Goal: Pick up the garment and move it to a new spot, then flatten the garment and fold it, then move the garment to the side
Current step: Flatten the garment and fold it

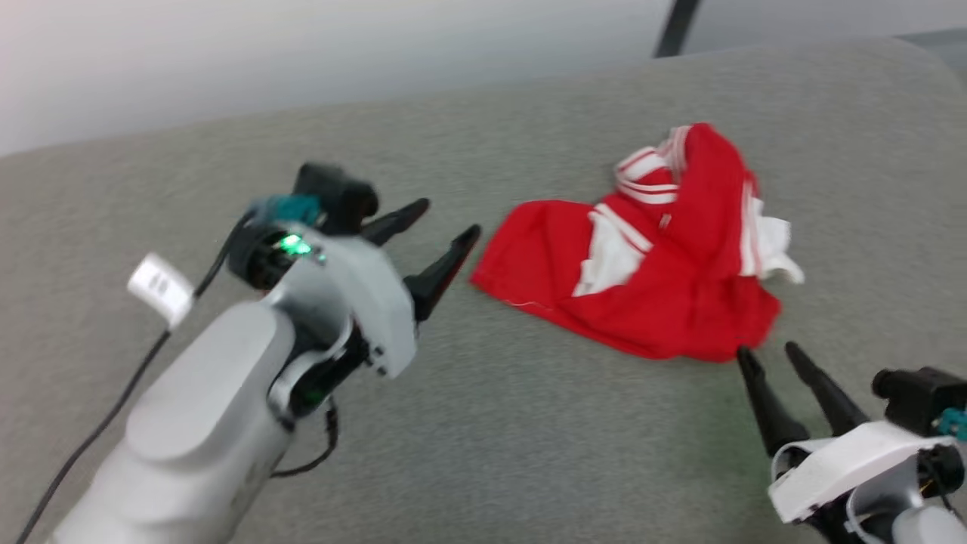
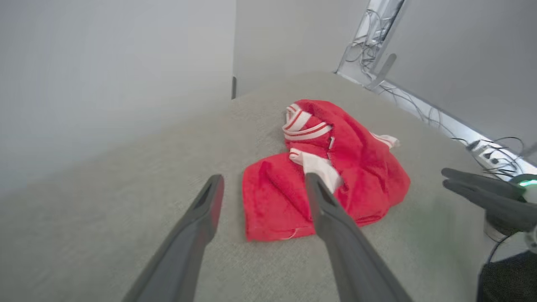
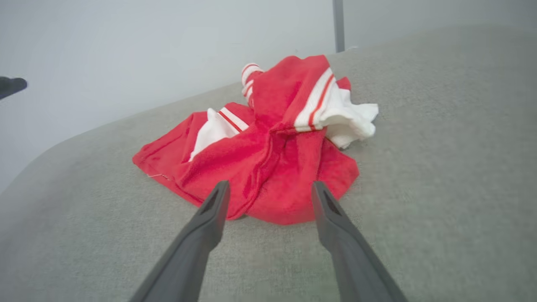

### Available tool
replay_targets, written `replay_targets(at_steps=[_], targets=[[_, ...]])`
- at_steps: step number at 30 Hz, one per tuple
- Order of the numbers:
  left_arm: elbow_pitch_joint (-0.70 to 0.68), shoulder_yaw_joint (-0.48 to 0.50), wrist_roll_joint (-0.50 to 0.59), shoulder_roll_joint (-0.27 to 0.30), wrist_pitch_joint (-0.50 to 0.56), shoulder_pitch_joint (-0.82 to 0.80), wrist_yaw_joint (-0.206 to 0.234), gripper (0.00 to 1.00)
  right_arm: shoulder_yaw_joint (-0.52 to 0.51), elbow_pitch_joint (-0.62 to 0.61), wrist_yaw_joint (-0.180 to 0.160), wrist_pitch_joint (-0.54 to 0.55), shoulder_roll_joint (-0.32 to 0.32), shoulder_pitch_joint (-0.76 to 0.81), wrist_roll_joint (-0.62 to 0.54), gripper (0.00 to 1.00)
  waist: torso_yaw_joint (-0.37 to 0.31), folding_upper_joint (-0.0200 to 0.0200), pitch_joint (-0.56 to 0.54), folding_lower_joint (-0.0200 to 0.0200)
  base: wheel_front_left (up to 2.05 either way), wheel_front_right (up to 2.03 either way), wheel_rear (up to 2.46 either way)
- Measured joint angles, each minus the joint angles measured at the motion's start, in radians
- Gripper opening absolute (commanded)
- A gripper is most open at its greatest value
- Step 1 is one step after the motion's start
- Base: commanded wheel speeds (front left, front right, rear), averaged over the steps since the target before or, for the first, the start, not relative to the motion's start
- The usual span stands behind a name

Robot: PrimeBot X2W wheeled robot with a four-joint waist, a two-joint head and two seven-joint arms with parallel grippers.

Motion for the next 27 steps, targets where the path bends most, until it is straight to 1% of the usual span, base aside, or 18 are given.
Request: replay_targets(at_steps=[3, 5, 7, 9, 11, 15, 19, 27], targets=[[0.07, -0.06, -0.119, -0.031, 0.122, -0.074, 0.0, 1.0, 0.013, -0.005, 0.0, -0.028, 0.022, 0.019, -0.012, 1.0, -0.051, 0.0, 0.0, 0.0, 0.0, 0.0, 0.0], [0.127, -0.092, -0.238, -0.063, 0.247, -0.108, 0.0, 1.0, 0.017, -0.006, 0.0, -0.043, 0.036, 0.026, -0.024, 1.0, -0.085, 0.0, 0.003, 0.0, 0.0, 0.0, 0.0], [0.168, -0.141, -0.281, -0.081, 0.334, -0.143, 0.0, 1.0, 0.024, -0.007, 0.0, -0.056, 0.049, 0.026, -0.027, 1.0, -0.119, 0.0, 0.008, 0.0, 0.0, 0.0, 0.0], [0.214, -0.17, -0.299, -0.089, 0.381, -0.194, 0.0, 1.0, 0.033, -0.006, 0.0, -0.067, 0.06, 0.026, -0.033, 1.0, -0.152, 0.0, 0.016, 0.0, 0.0, 0.0, 0.0], [0.261, -0.194, -0.308, -0.098, 0.406, -0.236, 0.0, 1.0, 0.043, -0.006, 0.0, -0.077, 0.072, 0.023, -0.036, 1.0, -0.184, -0.0001, 0.027, 0.0, 0.0, 0.0, 0.0], [0.356, -0.225, -0.317, -0.107, 0.424, -0.298, 0.0, 1.0, 0.072, -0.001, 0.0, -0.102, 0.092, 0.008, -0.034, 1.0, -0.244, 0.0, 0.056, 0.0, 0.0, 0.0, 0.0], [0.423, -0.257, -0.32, -0.098, 0.42, -0.33, 0.0, 1.0, 0.081, 0.017, 0.0, -0.122, 0.1, 0.002, -0.033, 1.0, -0.295, 0.0, 0.091, 0.0, 0.0, 0.0, 0.0], [0.537, -0.283, -0.355, -0.072, 0.392, -0.369, 0.0, 1.0, 0.101, 0.042, 0.0, -0.142, 0.102, -0.012, -0.026, 1.0, -0.354, 0.0, 0.149, 0.0, 0.0, 0.0, 0.0]])
